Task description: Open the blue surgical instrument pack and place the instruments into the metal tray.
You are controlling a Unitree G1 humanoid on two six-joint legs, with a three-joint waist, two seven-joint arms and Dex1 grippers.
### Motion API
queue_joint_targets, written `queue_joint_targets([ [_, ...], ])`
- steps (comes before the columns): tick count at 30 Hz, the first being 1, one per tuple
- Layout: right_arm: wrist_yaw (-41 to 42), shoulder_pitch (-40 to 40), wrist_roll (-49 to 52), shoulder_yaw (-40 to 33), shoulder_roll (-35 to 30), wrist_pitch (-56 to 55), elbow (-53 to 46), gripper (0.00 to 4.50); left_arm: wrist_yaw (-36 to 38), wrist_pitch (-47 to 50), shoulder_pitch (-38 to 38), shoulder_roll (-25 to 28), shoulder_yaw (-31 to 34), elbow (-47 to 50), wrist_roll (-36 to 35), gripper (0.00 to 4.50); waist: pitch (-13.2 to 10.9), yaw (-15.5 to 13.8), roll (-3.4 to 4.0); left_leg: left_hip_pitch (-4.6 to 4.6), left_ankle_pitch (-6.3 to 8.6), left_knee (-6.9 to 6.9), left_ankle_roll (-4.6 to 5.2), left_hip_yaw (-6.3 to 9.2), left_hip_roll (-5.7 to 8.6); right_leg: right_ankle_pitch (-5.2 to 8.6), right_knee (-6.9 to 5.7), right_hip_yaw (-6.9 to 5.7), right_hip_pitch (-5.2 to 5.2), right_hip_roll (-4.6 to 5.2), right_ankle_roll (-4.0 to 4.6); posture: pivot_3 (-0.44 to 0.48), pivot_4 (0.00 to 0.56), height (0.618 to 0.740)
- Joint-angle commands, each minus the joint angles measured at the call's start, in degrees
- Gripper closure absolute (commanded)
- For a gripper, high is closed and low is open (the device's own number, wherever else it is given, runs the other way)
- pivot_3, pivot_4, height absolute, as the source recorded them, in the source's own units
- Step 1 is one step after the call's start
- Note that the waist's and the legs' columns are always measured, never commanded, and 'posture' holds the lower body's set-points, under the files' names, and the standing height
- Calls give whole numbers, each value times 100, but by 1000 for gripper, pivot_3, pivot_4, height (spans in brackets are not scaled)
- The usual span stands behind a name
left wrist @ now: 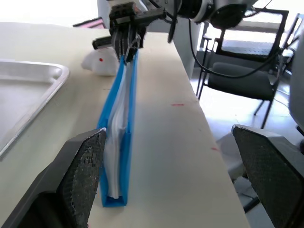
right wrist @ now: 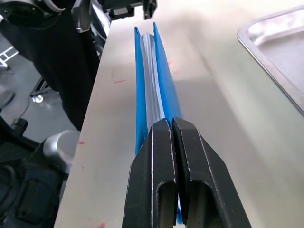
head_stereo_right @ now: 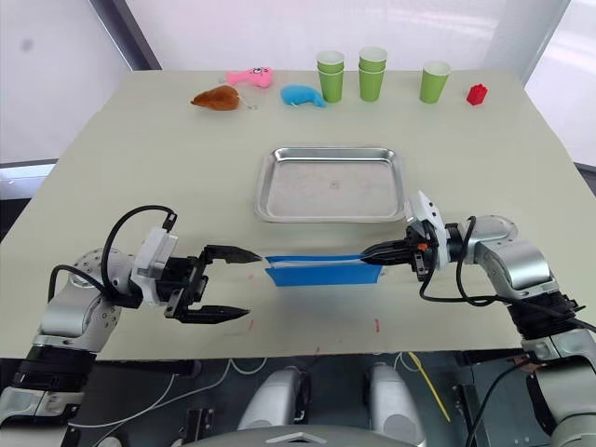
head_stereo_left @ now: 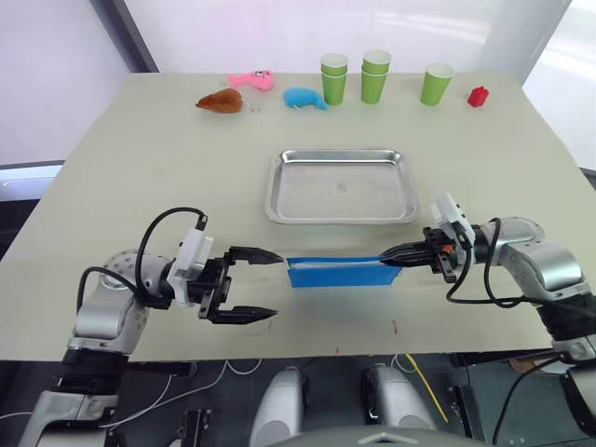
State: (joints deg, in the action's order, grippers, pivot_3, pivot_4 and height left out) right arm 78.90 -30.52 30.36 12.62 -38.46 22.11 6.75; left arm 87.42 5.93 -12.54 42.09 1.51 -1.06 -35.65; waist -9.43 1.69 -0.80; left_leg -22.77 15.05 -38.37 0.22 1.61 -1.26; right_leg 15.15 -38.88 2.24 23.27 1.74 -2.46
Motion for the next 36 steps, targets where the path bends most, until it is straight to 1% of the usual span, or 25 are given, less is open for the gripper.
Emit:
queue_joint_targets([
  [1, 122, -116, -145, -59, 152, -111, 148, 4457, -266, 20, -366, -254, 181, -287, -28, 0, 1, 30, -1, 0, 0, 0, 0, 3, 0, 0, -3, -1, 0, -1, 0, 0, 150, 740],
  [7, 186, -114, -263, -139, 292, -282, 247, 4457, -119, -288, -694, -609, -191, -894, 414, 0, 1, 58, 0, 1, 0, 0, 0, 3, 0, 0, -1, -1, 0, -2, 1, 0, 150, 740],
  [14, 223, -47, -363, -210, 353, -307, 206, 4457, 83, -269, -873, -819, -301, -1339, 583, 0, 1, 56, 0, 0, 0, 1, 0, 5, 1, 0, -2, -2, 0, -2, 1, 0, 150, 740],
  [16, 217, -32, -387, -216, 368, -312, 187, 4500, 113, -237, -901, -880, -319, -1371, 588, 412, 1, 55, 0, 0, 0, 1, 0, 4, 1, 0, -2, -2, 0, -2, 1, 0, 150, 740],
  [17, 212, -32, -395, -218, 373, -313, 182, 4500, 113, -224, -917, -901, -323, -1375, 593, 972, 1, 53, 0, 0, 0, 0, 0, 4, 1, 0, -2, -1, 0, -1, 1, 0, 150, 740],
  [18, 207, -32, -401, -221, 379, -310, 176, 4500, 115, -215, -929, -916, -324, -1378, 604, 1165, 1, 52, 0, 0, 0, 0, 0, 5, 1, 0, -1, -2, 0, -1, 1, 0, 150, 740],
  [23, 186, -26, -405, -269, 396, -299, 151, 4500, 160, -275, -950, -960, -362, -1448, 687, 3261, 1, 57, 0, 0, 0, 0, 0, 6, 1, 0, -2, -2, 0, -2, 1, 0, 150, 740],
  [24, 190, -25, -406, -276, 397, -294, 149, 4500, 167, -288, -953, -965, -366, -1463, 699, 3838, 1, 57, 0, 0, 0, 0, 0, 6, 1, 0, -2, -2, 0, -2, 1, 0, 150, 740],
  [25, 194, -20, -405, -286, 392, -290, 144, 4500, 170, -286, -954, -971, -362, -1470, 699, 4195, 1, 57, 0, 0, 0, 0, 0, 6, 1, 0, -2, -2, 0, -2, 1, 0, 150, 740],
  [26, 195, -13, -404, -294, 386, -286, 136, 4500, 171, -289, -950, -976, -361, -1475, 703, 4387, 1, 56, 0, 0, 0, 0, 0, 6, 1, 0, -2, -2, 0, -1, 1, 0, 150, 740],
  [30, -73, -38, -575, -420, 426, -585, 190, 4500, 151, -321, -922, -996, -356, -1482, 718, 4387, 1, 56, 0, 0, 0, 0, 0, 6, 1, 0, -2, -2, 0, -1, 1, 0, 150, 740],
  [32, -94, -36, -475, -548, 382, -529, 145, 4500, 126, -332, -910, -1005, -351, -1466, 722, 4387, 1, 53, 0, 0, 0, 0, 0, 6, 1, 0, -2, -2, 0, -1, 1, 0, 150, 740],
  [33, -67, -12, -417, -614, 321, -484, 93, 4221, 116, -338, -901, -1009, -350, -1453, 724, 4461, 1, 47, 0, 0, 0, 0, 0, 6, 1, 0, -2, -2, 0, -1, 1, 0, 150, 740],
  [34, -64, 14, -364, -688, 270, -433, 46, 3847, 107, -346, -894, -1013, -349, -1444, 728, 4500, 1, 44, 0, -1, 0, 0, 0, 5, 2, 0, -2, -2, 0, 0, 1, 0, 150, 740],
  [35, -58, 56, -291, -785, 190, -342, -15, 3607, 101, -366, -887, -1016, -347, -1436, 738, 4500, 1, 27, 0, -1, 0, 0, 0, 5, 3, 0, -1, -2, 0, 1, 1, 0, 150, 740],
  [36, -49, 99, -231, -874, 115, -278, -62, 2887, 98, -378, -883, -1018, -345, -1429, 744, 4500, 1, 27, 0, -2, 0, 0, 0, 5, 4, 0, -1, -2, 0, 4, 0, 0, 150, 740],
])
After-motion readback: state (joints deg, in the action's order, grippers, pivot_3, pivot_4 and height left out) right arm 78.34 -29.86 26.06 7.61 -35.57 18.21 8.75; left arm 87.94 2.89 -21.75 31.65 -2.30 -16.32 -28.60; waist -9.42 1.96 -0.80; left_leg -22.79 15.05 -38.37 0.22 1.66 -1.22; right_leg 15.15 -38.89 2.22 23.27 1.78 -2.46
